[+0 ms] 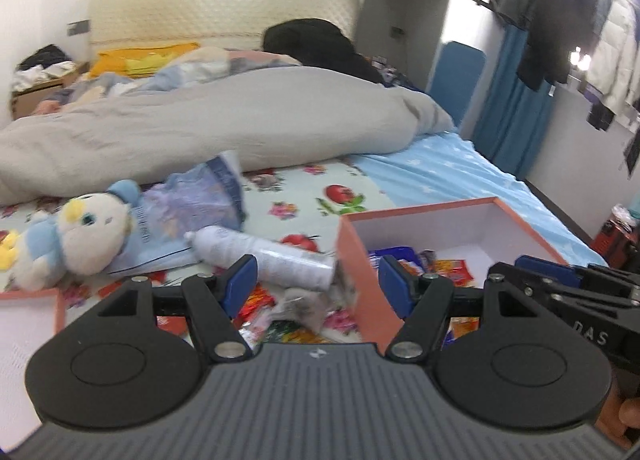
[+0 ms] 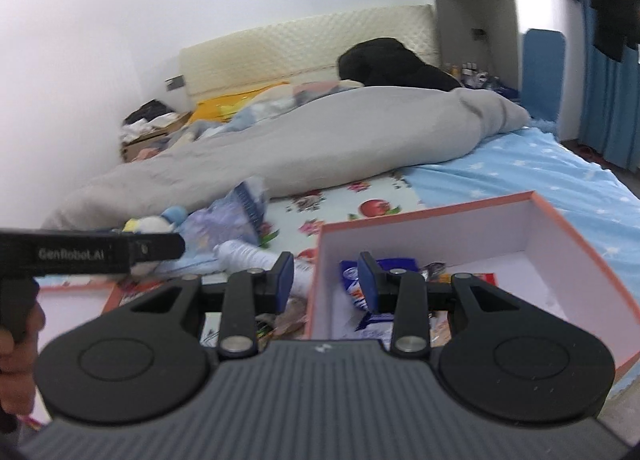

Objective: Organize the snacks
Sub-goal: 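Withdraw both open tools from the box back over the snacks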

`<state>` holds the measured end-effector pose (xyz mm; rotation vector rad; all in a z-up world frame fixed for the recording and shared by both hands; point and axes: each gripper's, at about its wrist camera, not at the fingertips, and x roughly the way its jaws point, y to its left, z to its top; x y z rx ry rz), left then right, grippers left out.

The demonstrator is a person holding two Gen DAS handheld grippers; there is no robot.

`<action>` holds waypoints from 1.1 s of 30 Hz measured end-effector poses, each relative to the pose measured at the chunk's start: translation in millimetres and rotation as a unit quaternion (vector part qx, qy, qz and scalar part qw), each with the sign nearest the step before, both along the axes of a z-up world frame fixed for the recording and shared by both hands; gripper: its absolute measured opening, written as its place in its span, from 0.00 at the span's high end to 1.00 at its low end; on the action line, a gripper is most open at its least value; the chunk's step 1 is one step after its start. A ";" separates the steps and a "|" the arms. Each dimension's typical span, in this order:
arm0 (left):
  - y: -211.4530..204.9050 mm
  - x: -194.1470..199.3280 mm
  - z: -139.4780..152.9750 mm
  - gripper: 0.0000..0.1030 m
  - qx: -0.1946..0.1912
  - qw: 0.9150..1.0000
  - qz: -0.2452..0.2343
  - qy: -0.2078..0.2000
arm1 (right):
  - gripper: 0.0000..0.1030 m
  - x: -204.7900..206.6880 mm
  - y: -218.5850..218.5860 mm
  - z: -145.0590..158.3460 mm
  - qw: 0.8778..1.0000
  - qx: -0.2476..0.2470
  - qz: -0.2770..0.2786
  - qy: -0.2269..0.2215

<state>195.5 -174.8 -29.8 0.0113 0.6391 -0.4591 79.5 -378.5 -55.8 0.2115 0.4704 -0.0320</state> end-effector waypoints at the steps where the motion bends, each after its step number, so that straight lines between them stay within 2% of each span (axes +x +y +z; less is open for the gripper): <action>1: 7.1 -4.1 -2.8 0.31 -0.002 1.000 0.004 0.001 | 0.63 -2.1 5.1 -0.6 1.000 -0.002 0.006 -0.001; 7: 41.0 -25.6 -25.2 0.31 -0.002 1.000 0.028 0.015 | 0.63 -16.5 37.7 -2.2 0.999 -0.022 0.030 -0.004; 12: 70.1 -43.6 -41.9 0.31 -0.016 0.998 0.048 0.029 | 0.63 -25.5 61.8 -10.5 0.999 -0.011 0.048 0.006; 23: 131.9 -55.3 -83.3 0.31 -0.014 0.992 0.106 0.073 | 0.63 -25.1 113.8 -36.6 0.994 -0.023 0.086 0.059; 33: 158.1 -34.1 -124.3 0.30 0.037 0.983 0.147 0.104 | 0.63 7.4 123.4 -67.0 0.989 -0.035 0.097 0.110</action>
